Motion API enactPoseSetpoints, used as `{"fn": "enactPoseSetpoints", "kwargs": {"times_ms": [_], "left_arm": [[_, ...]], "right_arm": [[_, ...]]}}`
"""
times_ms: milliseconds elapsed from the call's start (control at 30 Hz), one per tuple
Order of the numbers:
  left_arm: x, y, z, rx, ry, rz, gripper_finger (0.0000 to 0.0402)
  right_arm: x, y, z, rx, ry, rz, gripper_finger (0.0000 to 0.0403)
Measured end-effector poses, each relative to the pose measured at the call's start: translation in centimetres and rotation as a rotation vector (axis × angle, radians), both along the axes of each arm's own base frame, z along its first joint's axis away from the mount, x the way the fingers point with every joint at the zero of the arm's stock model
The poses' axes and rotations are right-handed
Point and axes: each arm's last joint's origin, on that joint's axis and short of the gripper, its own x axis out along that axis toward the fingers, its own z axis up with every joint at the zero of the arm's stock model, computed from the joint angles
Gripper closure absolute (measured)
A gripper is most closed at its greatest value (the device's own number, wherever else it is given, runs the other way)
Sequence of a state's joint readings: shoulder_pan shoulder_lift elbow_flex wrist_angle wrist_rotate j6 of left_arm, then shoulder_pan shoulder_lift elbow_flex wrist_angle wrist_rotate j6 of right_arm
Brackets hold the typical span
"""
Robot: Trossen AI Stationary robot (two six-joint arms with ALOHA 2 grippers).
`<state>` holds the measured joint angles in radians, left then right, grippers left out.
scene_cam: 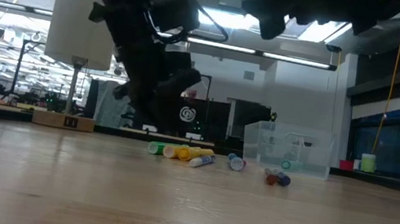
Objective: Pick & Place Markers
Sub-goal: Put the green highlighter pen into the top transparent bin
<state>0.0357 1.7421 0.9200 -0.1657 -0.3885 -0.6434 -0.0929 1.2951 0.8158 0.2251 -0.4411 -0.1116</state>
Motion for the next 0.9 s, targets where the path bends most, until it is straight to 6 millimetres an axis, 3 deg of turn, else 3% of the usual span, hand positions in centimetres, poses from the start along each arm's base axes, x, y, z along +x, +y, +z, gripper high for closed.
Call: {"fn": "enactPoseSetpoints", "kwargs": {"times_ms": [267, 900], "left_arm": [[0.4, 0.0, -1.2, -0.025, 0.016, -0.014, 0.0274], [-0.5, 0.3, -1.9, -0.081, 0.135, -0.065, 0.0274]], "right_arm": [[-0.3, 0.1, -0.1, 0.01, 0.029, 0.008, 0.0147], [-0.3, 0.2, -0.1, 0.006, 0.027, 0.008, 0.0147]]}}
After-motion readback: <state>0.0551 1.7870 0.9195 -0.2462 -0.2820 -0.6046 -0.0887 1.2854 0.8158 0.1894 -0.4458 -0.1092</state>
